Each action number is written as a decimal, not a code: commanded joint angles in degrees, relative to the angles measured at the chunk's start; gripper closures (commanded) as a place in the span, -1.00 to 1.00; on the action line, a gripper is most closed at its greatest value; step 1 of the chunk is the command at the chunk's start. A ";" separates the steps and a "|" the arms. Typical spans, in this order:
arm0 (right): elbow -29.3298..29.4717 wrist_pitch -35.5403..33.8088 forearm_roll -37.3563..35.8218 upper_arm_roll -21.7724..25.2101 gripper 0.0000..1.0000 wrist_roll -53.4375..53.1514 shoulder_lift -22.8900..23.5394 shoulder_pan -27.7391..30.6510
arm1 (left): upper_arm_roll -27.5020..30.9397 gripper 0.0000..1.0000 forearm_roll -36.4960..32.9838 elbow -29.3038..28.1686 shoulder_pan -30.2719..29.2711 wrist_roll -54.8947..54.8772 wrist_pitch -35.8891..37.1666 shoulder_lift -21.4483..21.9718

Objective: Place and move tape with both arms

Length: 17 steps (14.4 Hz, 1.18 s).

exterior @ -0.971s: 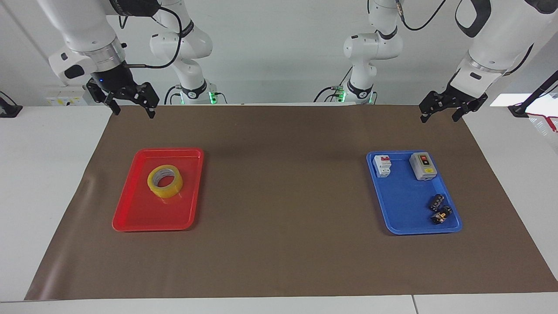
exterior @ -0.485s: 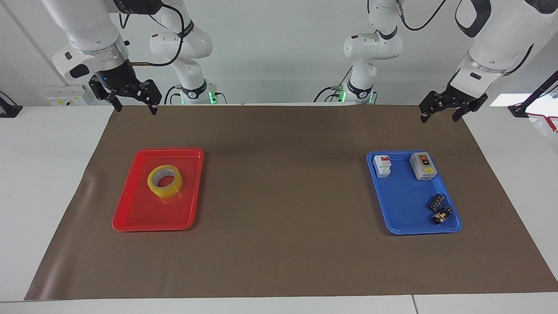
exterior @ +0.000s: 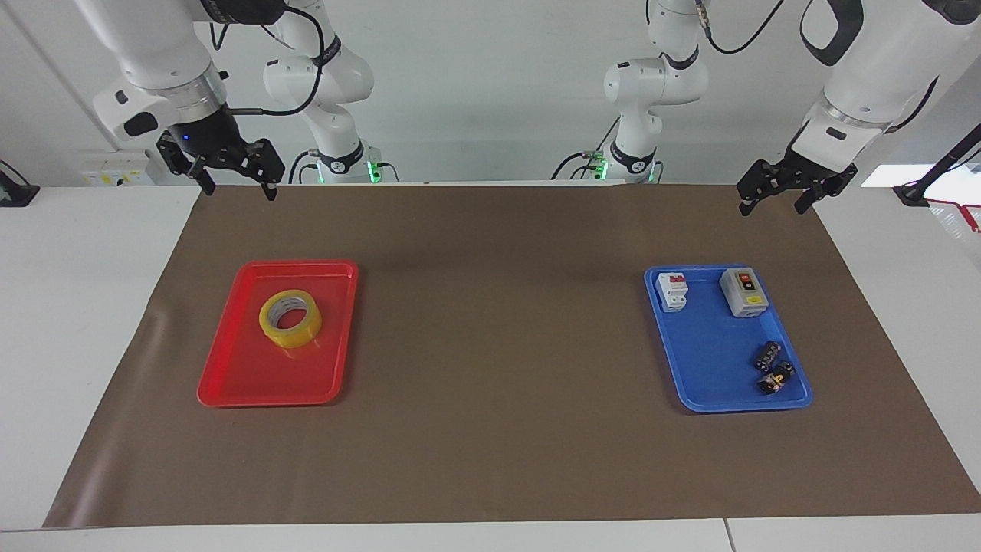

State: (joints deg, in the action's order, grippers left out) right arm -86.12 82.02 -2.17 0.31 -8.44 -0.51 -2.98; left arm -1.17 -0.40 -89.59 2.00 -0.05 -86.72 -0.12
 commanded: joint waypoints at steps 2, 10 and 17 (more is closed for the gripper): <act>-3.62 0.86 -0.65 -0.22 -1.00 0.70 -3.00 -0.36 | -0.32 -1.00 1.28 -0.93 -0.76 -0.83 0.68 1.26; -3.88 2.35 -0.12 0.05 -1.00 5.88 -2.91 0.34 | -0.41 -1.00 1.28 -0.93 -0.76 -0.83 0.68 1.26; -4.85 4.29 -0.73 0.22 -1.00 5.63 -3.18 0.61 | -0.32 -1.00 1.28 -0.93 -0.76 -0.83 0.68 1.26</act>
State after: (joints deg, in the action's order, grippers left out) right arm -89.03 85.38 -2.20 0.76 -3.75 -1.97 -2.77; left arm -1.17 -0.40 -89.59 1.99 -0.05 -86.72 -0.11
